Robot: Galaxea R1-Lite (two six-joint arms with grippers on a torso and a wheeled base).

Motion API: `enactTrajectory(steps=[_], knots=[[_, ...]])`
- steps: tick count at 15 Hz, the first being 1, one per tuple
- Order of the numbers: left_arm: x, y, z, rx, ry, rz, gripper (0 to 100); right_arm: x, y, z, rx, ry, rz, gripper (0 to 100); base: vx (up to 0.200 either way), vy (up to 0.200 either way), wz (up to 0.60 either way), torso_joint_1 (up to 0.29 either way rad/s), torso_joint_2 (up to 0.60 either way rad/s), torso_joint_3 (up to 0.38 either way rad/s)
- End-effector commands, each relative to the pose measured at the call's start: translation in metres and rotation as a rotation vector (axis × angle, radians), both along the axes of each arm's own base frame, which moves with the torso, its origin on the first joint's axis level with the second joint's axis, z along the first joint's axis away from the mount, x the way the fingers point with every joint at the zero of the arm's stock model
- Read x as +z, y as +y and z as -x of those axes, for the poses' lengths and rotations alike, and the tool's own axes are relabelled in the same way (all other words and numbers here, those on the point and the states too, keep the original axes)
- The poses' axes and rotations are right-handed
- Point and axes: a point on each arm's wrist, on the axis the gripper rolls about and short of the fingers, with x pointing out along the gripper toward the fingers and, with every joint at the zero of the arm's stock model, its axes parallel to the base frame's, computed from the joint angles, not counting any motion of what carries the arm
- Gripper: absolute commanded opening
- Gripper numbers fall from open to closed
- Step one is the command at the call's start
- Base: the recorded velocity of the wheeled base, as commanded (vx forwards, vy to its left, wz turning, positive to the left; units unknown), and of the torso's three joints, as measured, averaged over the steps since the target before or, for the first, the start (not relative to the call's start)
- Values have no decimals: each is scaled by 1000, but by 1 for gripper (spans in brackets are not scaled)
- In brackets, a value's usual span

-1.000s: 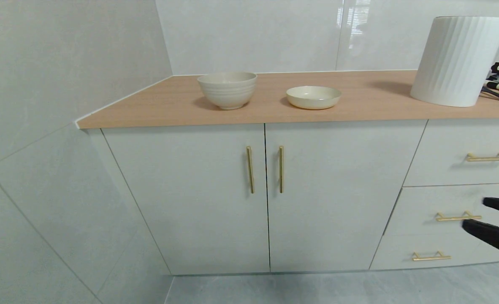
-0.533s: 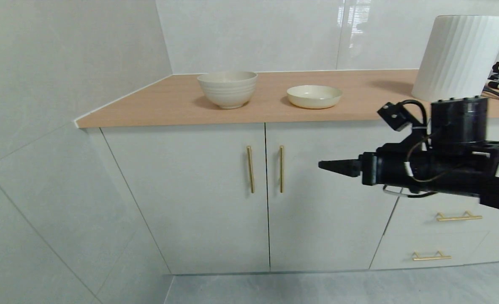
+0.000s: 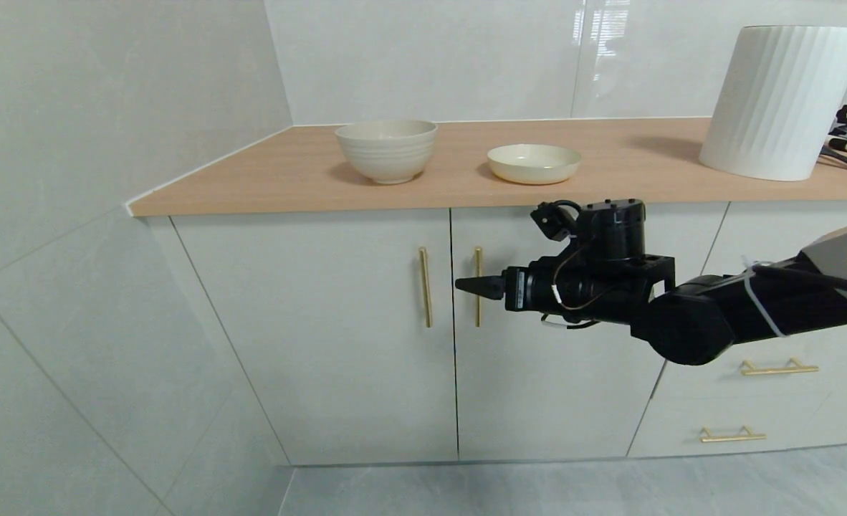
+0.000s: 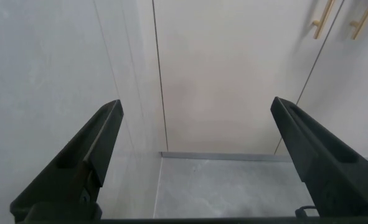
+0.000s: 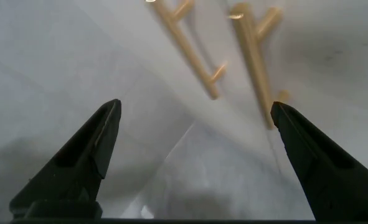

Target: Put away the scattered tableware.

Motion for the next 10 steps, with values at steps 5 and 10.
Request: enactTrajectory(steps=[5, 10], knots=[[0, 0, 0, 1, 0, 0, 100, -24, 13, -20, -57, -44, -50, 100, 0, 0, 0, 0, 0, 0], [0, 0, 0, 1, 0, 0, 100, -23, 22, -28, -100, -53, -121, 100, 0, 0, 0, 0, 0, 0]])
